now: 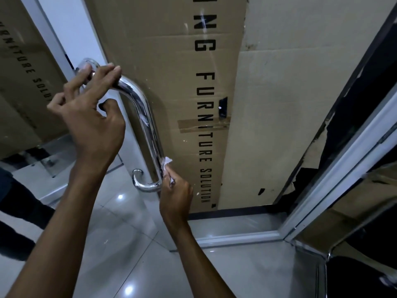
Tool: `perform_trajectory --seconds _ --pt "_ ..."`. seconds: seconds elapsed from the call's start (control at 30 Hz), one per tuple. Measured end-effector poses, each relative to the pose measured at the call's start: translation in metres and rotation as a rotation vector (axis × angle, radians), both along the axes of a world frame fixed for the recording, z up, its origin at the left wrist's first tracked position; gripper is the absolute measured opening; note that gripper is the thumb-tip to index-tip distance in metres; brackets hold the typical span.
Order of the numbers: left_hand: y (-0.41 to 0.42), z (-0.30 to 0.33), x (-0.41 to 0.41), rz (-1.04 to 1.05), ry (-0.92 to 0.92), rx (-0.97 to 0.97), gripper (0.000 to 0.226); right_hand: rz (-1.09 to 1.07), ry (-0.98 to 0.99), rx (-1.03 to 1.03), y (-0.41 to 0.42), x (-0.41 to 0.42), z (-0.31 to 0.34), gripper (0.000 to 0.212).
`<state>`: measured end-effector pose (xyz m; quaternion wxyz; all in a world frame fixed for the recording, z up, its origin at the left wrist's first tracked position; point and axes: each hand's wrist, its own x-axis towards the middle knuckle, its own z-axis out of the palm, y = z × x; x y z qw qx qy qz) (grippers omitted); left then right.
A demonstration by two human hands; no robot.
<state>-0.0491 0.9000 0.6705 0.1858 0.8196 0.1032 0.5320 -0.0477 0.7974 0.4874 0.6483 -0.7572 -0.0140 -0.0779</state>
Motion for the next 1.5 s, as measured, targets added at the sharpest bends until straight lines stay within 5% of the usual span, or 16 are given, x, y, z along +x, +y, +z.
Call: perform_trajectory --seconds 0.4,0.53,1.5 --pt "0.002 0.0 -0.003 -0.023 -0.016 0.024 0.062 0.037 0.166 -0.046 -0.002 0.004 -0.035 0.031" --pt "0.002 -0.001 -0.002 -0.013 -0.016 0.021 0.062 -0.003 0.139 0.024 0.005 0.005 -0.038 0.035" --pt "0.014 -0.008 0.0 -0.06 -0.02 0.068 0.063 -0.032 0.852 0.598 0.032 0.006 -0.064 0.021"
